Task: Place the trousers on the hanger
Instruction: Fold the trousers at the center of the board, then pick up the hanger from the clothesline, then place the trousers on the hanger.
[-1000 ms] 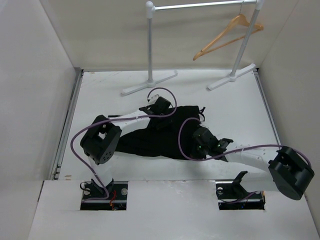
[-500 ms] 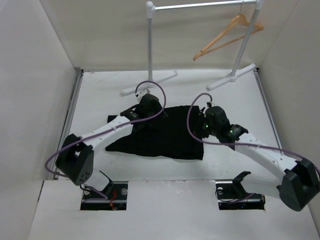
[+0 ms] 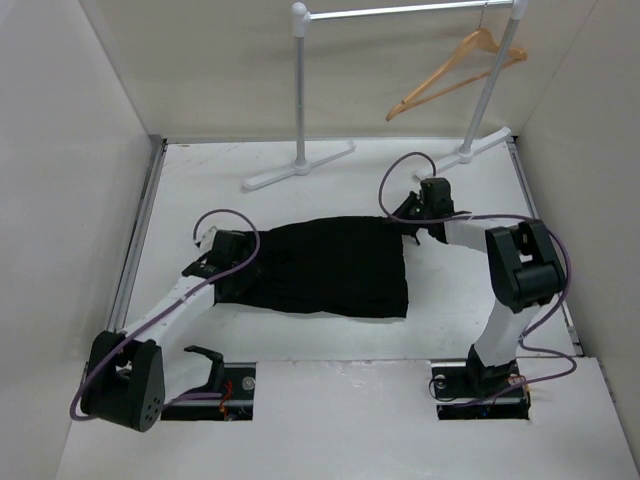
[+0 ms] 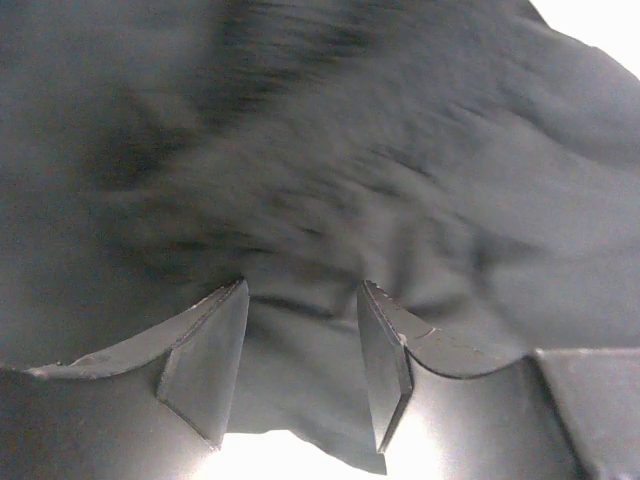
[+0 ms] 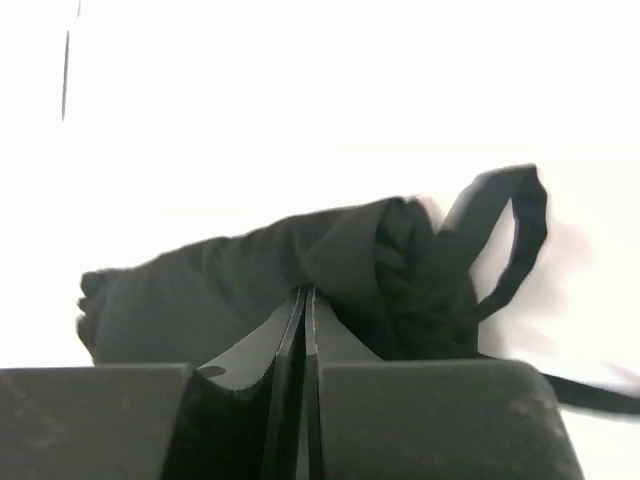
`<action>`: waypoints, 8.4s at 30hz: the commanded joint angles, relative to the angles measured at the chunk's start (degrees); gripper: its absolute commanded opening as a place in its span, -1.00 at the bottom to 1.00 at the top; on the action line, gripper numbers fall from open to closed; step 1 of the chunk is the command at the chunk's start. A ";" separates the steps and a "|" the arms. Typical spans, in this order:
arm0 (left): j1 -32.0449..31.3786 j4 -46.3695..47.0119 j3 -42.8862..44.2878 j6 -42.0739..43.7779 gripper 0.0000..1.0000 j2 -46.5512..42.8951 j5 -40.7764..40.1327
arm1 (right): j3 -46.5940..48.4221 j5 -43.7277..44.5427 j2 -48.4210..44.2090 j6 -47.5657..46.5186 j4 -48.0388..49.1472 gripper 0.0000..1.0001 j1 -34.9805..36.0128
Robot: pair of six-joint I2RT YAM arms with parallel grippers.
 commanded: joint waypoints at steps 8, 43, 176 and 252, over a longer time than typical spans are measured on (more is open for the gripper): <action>9.14 -5.78 -6.89 4.90 -0.10 -9.44 1.21 | 2.13 -4.73 4.96 8.54 7.23 -0.45 -1.08; -6.77 -1.92 18.86 5.95 -0.40 3.92 2.53 | 72.25 5.56 12.85 -9.75 -27.05 0.24 -11.19; -41.75 16.01 42.43 -5.39 -1.00 35.47 -15.23 | -16.94 2.46 -43.42 -9.66 -21.89 -0.71 -0.38; -31.37 5.29 37.92 17.37 -1.00 11.39 -23.13 | -10.27 1.87 -41.62 -11.85 -15.10 0.32 2.77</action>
